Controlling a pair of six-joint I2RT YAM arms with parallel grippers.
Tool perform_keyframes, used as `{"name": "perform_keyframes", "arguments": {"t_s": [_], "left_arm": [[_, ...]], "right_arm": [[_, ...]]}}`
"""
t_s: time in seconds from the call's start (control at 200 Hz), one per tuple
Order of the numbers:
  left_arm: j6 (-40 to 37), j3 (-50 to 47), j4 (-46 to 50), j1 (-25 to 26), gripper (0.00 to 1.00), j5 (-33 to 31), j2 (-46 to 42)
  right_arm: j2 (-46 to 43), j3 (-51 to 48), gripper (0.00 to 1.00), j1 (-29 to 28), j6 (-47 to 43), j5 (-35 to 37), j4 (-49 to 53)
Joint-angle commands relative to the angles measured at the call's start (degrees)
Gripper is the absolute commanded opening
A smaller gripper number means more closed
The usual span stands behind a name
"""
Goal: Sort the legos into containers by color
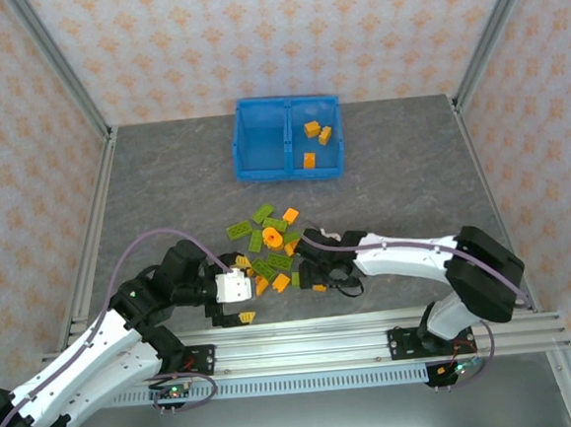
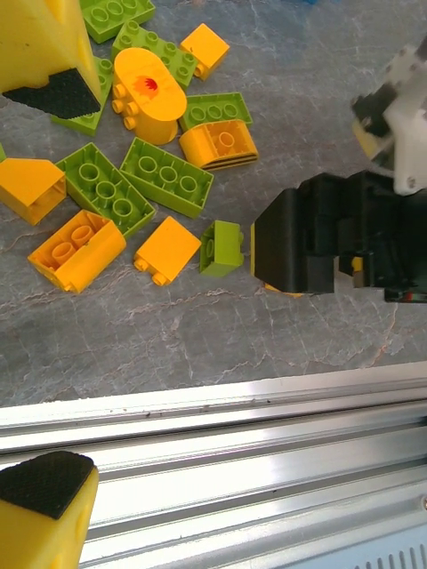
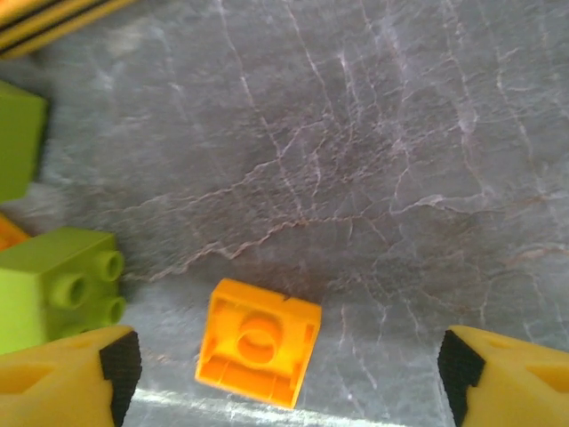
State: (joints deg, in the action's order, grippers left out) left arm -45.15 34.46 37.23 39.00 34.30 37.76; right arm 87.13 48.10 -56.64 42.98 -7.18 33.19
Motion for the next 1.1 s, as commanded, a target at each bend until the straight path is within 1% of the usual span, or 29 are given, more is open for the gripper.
{"name": "perform_keyframes", "arguments": {"t_s": [0.0, 0.085, 0.165, 0.21, 0.27, 0.3, 0.38, 0.45, 0.636, 0.746, 0.851, 0.891, 0.971, 1.096], "left_arm": [[-1.41, 0.96, 1.35, 0.34, 1.00, 0.69, -0.66], [-1.48, 0.96, 1.35, 0.35, 1.00, 0.39, -0.70], [-1.60, 0.87, 1.20, 0.37, 1.00, -0.05, -0.99], [-1.58, 0.70, 1.09, 0.37, 1.00, -0.24, -1.24], [-1.53, 0.55, 0.78, 0.36, 1.00, -0.34, -1.43], [-1.54, 0.45, 0.65, 0.37, 1.00, -0.29, -1.55], [-1.69, 0.36, 0.55, 0.37, 1.00, -0.16, -1.63], [-1.83, 0.35, 0.51, 0.35, 1.00, -0.20, -1.55], [-1.96, 0.35, 0.28, 0.35, 1.00, -0.38, -2.36], [-1.93, -0.17, -0.58, 0.35, 1.00, -1.55, -4.03], [-1.70, -0.75, -1.41, 0.36, 1.00, -2.77, -5.69], [-1.54, -0.95, -1.68, 0.37, 1.00, -3.00, -6.15], [-1.29, -1.31, -2.12, 0.32, 1.00, -3.10, -6.72], [-1.10, -1.41, -2.29, 0.37, 1.00, -3.63, -6.84]], "right_arm": [[2.67, 0.12, 0.82, -0.53, 1.39, -0.19, -1.67], [4.81, 0.58, 0.77, -1.73, 2.02, 1.84, -0.74], [6.86, 1.97, 0.66, -3.21, 2.10, 4.65, 1.97], [8.06, 2.70, 0.57, -3.86, 2.47, 5.94, 3.70], [8.93, 2.84, 0.48, -4.40, 3.27, 6.34, 4.60], [8.85, 2.57, 0.45, -4.47, 3.79, 6.24, 4.46], [7.41, 1.67, 0.39, -4.48, 4.96, 6.23, 3.43], [4.88, 1.80, 0.34, -4.47, 5.11, 8.19, 3.93], [-4.68, 6.51, 0.32, -3.48, 2.26, 16.81, 8.55], [-8.29, 10.78, 0.32, 0.90, -3.08, 22.51, 7.57], [-6.89, 17.51, 0.32, 7.08, -12.07, 26.59, 3.97], [-4.78, 20.73, 0.32, 9.93, -15.37, 26.97, 2.58], [1.00, 27.86, 0.32, 15.86, -20.49, 25.57, -0.67], [14.37, 41.16, 0.31, 22.55, -25.11, 23.68, -3.13]]}}
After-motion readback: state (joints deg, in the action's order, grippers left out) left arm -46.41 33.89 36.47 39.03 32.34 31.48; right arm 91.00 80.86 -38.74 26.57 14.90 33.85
